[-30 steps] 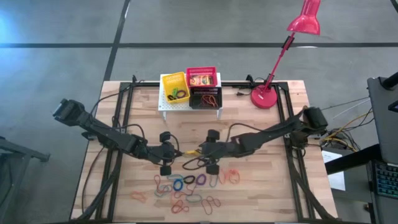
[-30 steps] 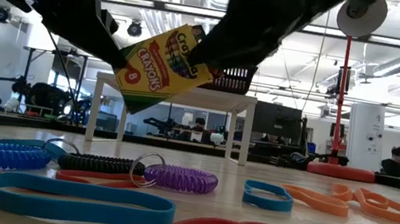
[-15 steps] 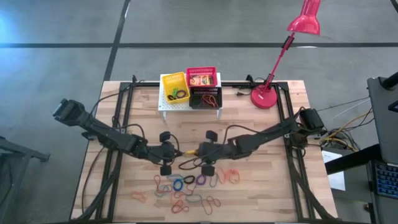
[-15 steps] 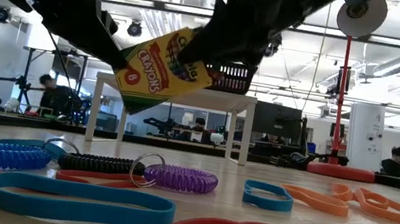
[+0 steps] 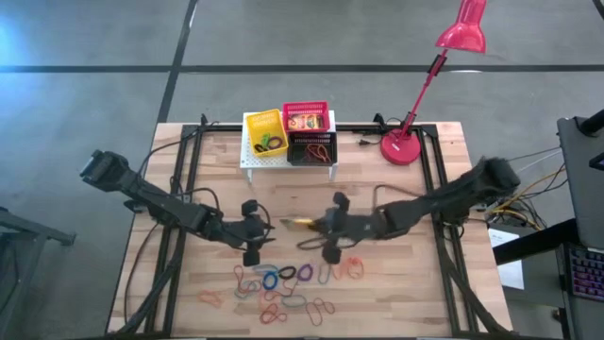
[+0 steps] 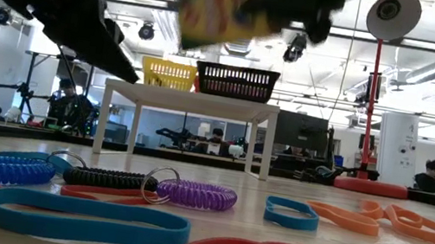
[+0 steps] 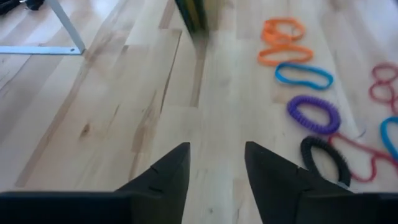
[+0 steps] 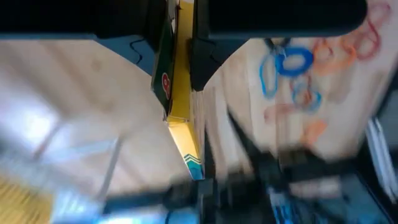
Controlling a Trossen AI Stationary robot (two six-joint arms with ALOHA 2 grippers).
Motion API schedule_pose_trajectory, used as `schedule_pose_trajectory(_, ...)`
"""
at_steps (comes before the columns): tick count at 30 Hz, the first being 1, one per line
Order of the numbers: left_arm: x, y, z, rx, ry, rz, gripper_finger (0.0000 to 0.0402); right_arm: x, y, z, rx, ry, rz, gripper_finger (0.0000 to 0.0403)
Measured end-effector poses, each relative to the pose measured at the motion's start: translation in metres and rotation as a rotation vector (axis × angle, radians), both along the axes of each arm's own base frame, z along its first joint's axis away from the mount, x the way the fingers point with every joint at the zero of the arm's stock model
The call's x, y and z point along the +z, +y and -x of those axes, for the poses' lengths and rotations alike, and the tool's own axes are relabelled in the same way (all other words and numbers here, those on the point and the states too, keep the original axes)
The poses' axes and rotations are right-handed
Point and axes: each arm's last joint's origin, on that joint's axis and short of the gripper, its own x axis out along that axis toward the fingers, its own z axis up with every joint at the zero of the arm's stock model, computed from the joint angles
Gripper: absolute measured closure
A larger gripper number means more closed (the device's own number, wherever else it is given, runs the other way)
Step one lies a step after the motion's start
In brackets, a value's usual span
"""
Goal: Pick & Place Office Desk Supplies
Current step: Put the yellow crayon box into the red bin on the shelf
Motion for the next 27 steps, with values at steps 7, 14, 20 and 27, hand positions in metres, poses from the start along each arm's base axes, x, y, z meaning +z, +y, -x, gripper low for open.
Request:
schedule_pose_trajectory(7,-0.001,0.0,-0.001,-0.008,-0.149,0.043,0.0239,0.076,-0.073,0.021,-0.137,-0.114,0.072,0.0378)
schedule_pose_trajectory(14,-0.002,0.0,0.0,-0.009,-0.165,0.046,0.0239,0.106,-0.184,0.017,-0.238,-0.051,0.041,0.0378)
schedule_pose_trajectory(20,-0.002,0.001,0.0,-0.009,-0.163,0.045,0.0239,0.103,-0.267,0.001,-0.258,-0.022,-0.064,0.0378)
schedule_pose_trajectory(27,-0.002,0.001,0.0,-0.009,-0.162,0.045,0.0239,0.086,-0.318,-0.017,-0.274,0.117,-0.233,0.0378)
